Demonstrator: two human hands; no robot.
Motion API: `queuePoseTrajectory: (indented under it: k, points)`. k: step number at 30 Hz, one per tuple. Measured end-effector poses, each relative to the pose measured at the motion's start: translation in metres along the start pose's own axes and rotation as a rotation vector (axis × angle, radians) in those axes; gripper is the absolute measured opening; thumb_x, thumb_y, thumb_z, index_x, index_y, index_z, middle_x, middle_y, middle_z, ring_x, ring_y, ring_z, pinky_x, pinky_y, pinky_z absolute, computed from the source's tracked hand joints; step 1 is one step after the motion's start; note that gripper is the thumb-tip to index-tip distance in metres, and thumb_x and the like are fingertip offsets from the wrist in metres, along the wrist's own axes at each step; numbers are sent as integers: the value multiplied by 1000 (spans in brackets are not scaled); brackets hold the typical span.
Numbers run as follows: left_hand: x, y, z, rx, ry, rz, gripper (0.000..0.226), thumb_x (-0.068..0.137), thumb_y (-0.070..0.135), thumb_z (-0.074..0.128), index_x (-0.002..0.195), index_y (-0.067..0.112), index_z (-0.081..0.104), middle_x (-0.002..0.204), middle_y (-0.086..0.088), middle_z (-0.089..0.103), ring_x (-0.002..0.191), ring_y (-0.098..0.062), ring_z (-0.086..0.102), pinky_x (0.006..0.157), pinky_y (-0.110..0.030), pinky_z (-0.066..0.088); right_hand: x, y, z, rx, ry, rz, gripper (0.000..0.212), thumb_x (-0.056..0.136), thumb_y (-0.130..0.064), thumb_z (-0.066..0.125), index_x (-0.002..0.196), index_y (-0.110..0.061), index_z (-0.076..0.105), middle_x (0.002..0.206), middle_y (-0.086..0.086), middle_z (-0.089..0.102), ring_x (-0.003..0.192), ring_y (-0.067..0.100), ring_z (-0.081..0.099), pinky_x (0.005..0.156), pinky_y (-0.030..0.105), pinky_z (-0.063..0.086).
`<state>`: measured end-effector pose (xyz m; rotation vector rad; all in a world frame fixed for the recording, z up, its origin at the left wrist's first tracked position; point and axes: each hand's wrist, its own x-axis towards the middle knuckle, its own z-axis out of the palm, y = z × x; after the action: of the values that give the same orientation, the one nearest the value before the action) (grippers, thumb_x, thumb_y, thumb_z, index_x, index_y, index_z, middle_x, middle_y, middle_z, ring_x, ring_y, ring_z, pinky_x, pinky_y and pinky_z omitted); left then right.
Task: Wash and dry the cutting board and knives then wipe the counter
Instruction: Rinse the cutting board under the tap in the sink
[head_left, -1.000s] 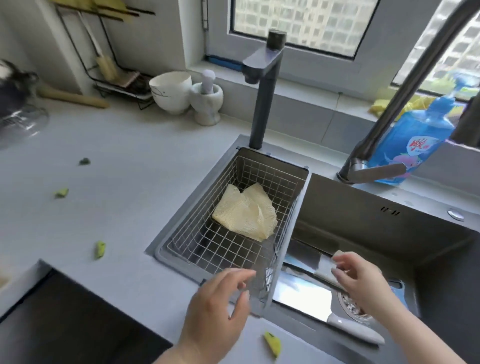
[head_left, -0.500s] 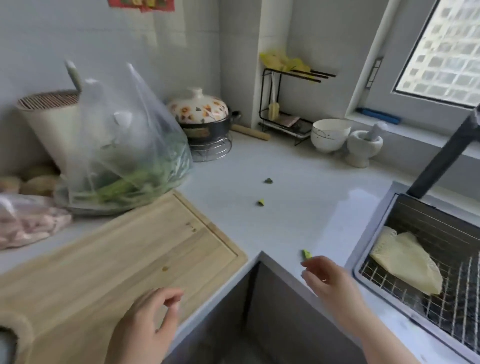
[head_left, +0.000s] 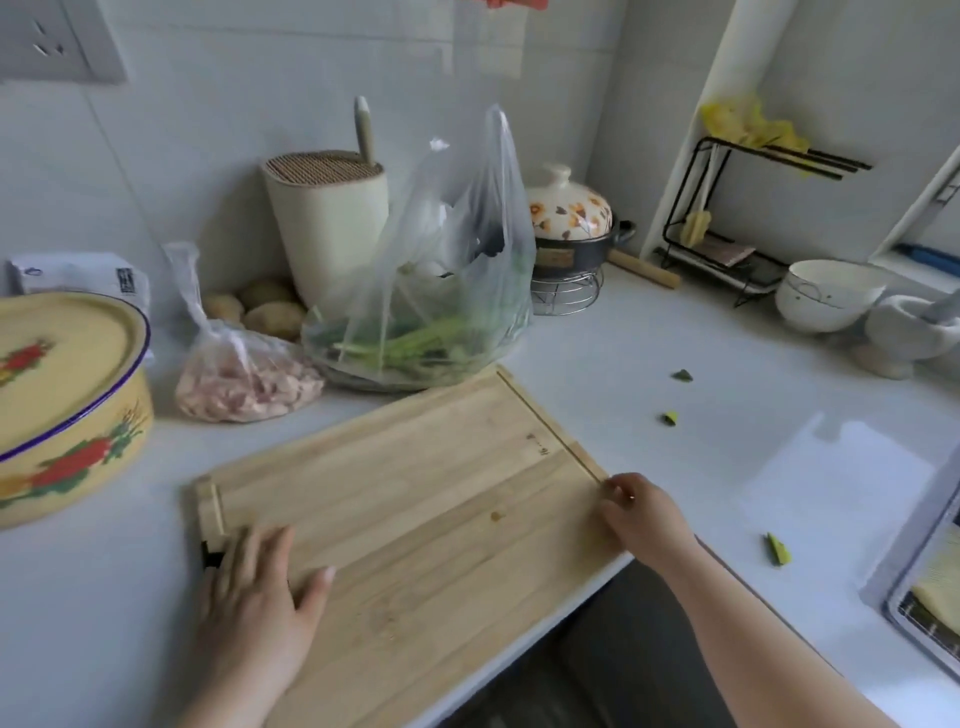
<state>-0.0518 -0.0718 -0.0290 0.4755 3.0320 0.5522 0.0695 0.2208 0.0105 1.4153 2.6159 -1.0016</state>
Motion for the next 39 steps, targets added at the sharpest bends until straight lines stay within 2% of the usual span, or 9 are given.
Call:
queuePoseTrajectory:
  k: [3,7,11,15,19,22,27,31,39]
  points:
    - [-2,4,0,-47,-21,-6,61,92,44,43,142,10,32,154,-11,20,143,-25,14,114,-36,13,-10,4,4,9,72,44,40,90,-15,46,129,-11,49,128,8,54,116,25,49,86,27,40]
    - [-3,2,-2,-84,-51,49,65,89,39,50,144,11,27,155,-6,13,144,-21,6,115,-32,8,-31,21,4,50,66,68,34,91,-18,49,124,-12,52,119,7,55,104,21,52,79,26,42]
    - [-3,1,0,-49,-126,134,71,89,43,47,146,10,19,156,-4,6,145,-16,-1,115,-28,1,-39,40,-16,178,-95,213,26,92,-34,50,96,-9,58,83,3,56,74,17,52,65,26,44]
    - [0,-5,4,-132,-122,186,61,88,28,56,140,6,34,154,-5,20,144,-17,10,115,-29,6,-37,48,-27,425,-338,406,48,90,-53,45,83,-9,62,77,6,58,69,21,56,67,32,49]
    - [2,-7,3,-230,-22,181,35,88,7,58,122,-2,57,139,-14,46,135,-30,35,110,-41,22,-41,43,-12,436,-346,422,54,84,-61,48,103,-11,57,105,5,60,103,25,57,91,35,45]
    - [6,-15,2,-184,99,138,34,84,12,56,112,-6,63,123,-22,58,118,-43,50,101,-50,35,-51,44,-4,443,-374,390,57,80,-60,53,102,-9,65,105,4,67,101,24,62,96,36,46]
    - [23,-38,-6,-101,4,-265,46,87,29,52,121,-1,51,127,-26,50,117,-46,43,96,-52,39,-65,44,-5,578,-343,263,36,87,-47,53,91,-14,67,92,4,71,86,20,67,78,31,53]
    - [23,-36,-7,-132,-50,-308,36,91,24,49,121,5,54,121,-24,57,111,-45,48,93,-49,42,-76,41,-5,670,-232,141,22,90,-34,53,91,-17,66,83,-1,71,72,12,68,59,20,51]
    - [19,-9,-18,-841,-2,-362,39,93,3,45,132,1,46,135,-19,49,123,-35,46,103,-41,34,-98,50,-32,852,-119,32,17,90,-19,53,95,-11,67,82,7,74,71,19,70,58,27,54]
